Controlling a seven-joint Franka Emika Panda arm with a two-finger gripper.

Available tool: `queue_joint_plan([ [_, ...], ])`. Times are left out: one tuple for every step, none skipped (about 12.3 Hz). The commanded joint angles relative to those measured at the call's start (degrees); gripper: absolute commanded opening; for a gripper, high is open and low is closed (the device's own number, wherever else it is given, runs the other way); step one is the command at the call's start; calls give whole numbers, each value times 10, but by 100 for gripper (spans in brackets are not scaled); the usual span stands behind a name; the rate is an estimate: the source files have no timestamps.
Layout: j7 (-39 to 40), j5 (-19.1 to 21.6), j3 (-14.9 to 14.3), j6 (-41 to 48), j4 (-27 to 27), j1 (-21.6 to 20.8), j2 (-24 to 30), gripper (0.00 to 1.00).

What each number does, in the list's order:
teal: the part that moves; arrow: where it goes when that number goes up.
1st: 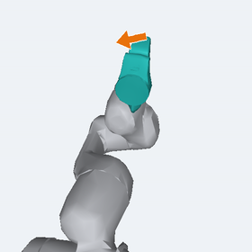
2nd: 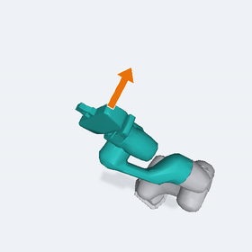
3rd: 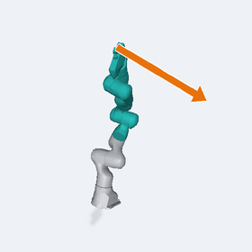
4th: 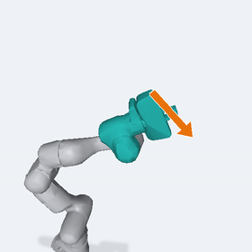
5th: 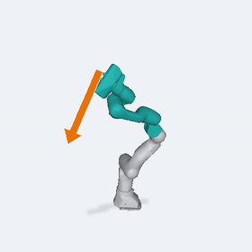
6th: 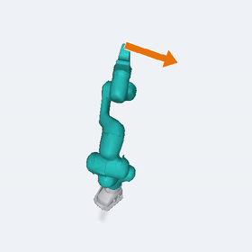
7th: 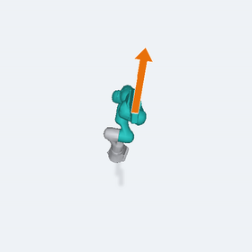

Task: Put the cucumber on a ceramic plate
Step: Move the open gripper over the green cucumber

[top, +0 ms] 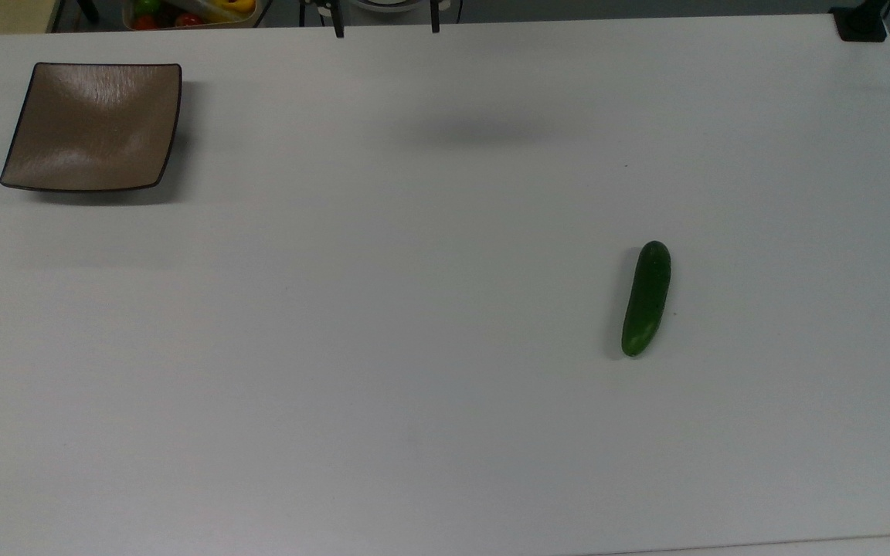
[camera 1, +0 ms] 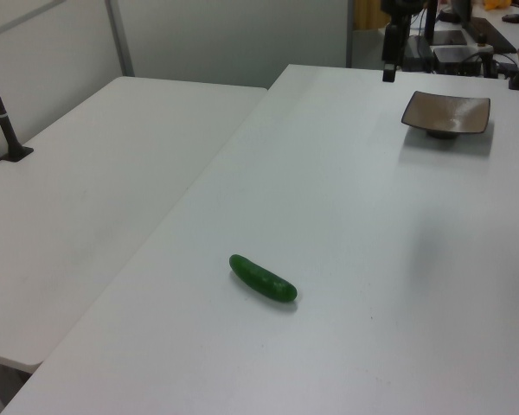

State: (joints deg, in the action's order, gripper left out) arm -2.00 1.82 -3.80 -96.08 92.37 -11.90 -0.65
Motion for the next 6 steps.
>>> queue_joint_plan([
  [-132, 0, -1, -70, -18, -52, -31, 100],
  [-175, -1, 0, -92, -18, -64, -36, 100],
  [-212, -3, 1, -110, -20, -80, -51, 100],
  [-235, -3, 5, -125, -26, -88, -61, 100],
  [-268, -3, 12, -144, -36, -92, -82, 100],
  [-287, -6, 24, -159, -38, -96, -100, 100],
])
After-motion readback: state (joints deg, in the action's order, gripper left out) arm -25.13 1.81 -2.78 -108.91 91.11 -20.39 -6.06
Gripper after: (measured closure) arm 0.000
